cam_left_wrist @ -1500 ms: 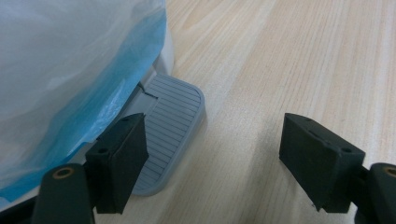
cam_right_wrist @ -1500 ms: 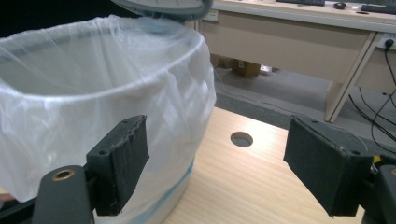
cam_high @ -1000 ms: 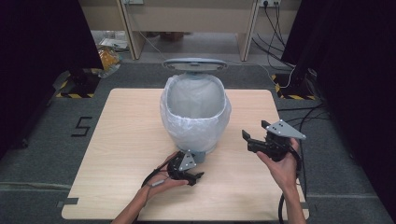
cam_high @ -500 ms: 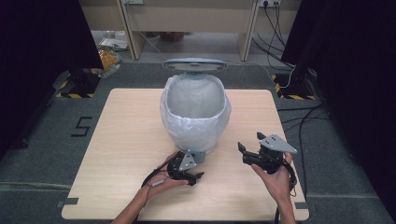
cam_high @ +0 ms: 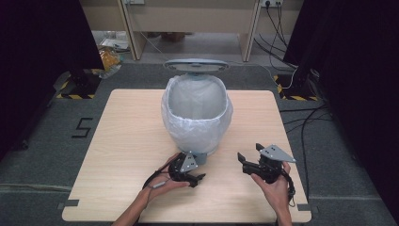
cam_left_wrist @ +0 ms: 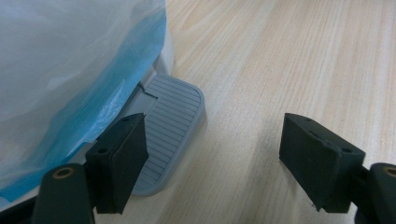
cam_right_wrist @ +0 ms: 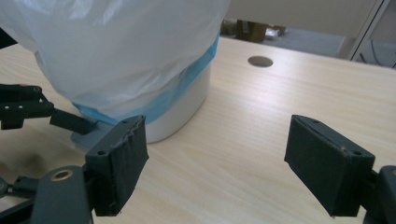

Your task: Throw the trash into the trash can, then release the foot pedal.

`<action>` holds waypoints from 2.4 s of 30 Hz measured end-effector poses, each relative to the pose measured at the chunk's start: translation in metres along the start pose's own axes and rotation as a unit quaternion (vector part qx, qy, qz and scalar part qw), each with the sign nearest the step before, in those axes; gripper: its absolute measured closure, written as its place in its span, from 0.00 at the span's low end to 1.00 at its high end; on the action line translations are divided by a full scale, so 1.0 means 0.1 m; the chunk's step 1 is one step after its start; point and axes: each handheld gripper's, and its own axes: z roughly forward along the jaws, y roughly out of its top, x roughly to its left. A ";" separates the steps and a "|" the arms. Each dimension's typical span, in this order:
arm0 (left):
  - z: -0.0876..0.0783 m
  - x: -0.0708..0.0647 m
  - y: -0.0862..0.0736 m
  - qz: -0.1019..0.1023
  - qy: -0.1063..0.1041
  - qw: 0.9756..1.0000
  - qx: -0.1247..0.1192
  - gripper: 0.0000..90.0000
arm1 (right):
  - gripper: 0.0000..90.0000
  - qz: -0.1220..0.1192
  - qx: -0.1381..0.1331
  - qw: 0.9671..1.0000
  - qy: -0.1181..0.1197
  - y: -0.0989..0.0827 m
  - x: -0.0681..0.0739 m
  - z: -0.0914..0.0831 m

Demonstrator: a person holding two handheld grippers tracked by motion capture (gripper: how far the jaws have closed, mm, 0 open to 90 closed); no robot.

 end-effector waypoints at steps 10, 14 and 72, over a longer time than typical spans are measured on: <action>0.00 0.00 0.00 0.002 0.000 1.000 0.001 0.25 | 0.23 0.011 0.041 0.999 0.000 -0.28 -0.01 0.10; 0.00 0.00 0.00 0.002 0.000 1.000 0.002 0.25 | 0.23 0.017 0.059 0.998 -0.002 -0.39 -0.01 0.14; -0.05 -0.03 0.01 -0.007 0.015 1.000 -0.017 0.24 | 0.16 -0.010 0.160 0.987 -0.001 -0.67 0.09 0.30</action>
